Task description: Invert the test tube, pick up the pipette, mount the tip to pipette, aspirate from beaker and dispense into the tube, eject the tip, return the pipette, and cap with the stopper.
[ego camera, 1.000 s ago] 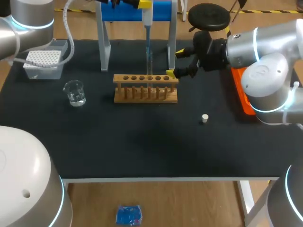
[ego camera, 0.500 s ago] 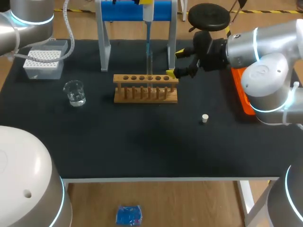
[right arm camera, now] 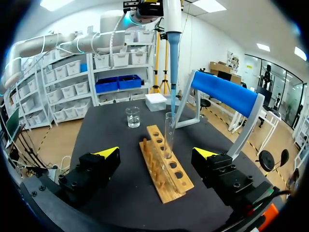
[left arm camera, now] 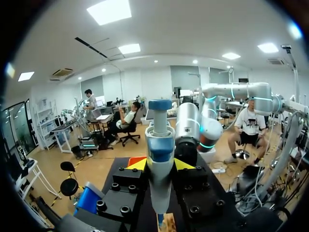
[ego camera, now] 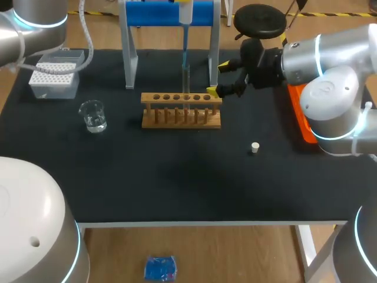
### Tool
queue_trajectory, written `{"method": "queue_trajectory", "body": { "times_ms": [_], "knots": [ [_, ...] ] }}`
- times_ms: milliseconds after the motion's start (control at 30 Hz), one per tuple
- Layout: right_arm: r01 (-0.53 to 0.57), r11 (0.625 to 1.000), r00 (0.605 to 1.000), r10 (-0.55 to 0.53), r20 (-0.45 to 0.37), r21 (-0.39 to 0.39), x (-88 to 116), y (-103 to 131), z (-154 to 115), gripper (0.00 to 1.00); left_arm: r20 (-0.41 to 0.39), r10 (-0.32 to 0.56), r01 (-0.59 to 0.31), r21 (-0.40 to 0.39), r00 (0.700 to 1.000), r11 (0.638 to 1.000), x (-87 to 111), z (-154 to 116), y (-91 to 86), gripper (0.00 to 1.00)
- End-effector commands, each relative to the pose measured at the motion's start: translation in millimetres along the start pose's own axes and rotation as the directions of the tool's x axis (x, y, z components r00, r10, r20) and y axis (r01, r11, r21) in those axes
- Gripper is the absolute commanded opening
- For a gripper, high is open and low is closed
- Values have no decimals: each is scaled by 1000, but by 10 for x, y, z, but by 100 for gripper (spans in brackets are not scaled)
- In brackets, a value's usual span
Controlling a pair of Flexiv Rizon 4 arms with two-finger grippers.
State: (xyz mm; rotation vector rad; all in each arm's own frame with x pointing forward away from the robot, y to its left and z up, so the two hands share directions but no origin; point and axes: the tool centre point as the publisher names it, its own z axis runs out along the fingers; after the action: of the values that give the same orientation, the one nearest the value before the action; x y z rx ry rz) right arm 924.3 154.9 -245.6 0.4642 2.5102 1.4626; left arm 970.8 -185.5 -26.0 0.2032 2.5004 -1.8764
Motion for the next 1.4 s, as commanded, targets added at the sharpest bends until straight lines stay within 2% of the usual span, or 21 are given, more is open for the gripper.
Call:
{"method": "queue_trajectory", "body": {
  "times_ms": [33, 567, 800, 1033, 1333, 1400],
  "knots": [
    [0, 1000, 1000, 0, 0, 1, 1, -3, -1, 100, 7, 1, -1, -5, 1000, 1000, 24, -7, -42, 0],
    [0, 1000, 1000, 0, 0, 1, 1, -3, -1, 100, 41, 30, -29, -28, 999, 999, 103, -122, -222, 0],
    [0, 1000, 1000, 0, 0, 1, 1, -3, -1, 100, 76, 36, -32, -52, 996, 998, 228, -286, -276, 0],
    [0, 1000, 1000, 0, 0, 1, 1, -3, -1, 100, 113, 0, 7, -61, 994, 998, 471, -512, -83, 0],
    [0, 1000, 1000, 0, 0, 1, 1, -3, -1, 100, 36, 5, -4, -24, 999, 1000, 876, -513, 280, 0],
    [0, 1000, 1000, 0, 0, 1, 1, -3, -1, 100, 39, -9, 10, -22, 999, 1000, 956, -483, 346, 0]
  ]
}}
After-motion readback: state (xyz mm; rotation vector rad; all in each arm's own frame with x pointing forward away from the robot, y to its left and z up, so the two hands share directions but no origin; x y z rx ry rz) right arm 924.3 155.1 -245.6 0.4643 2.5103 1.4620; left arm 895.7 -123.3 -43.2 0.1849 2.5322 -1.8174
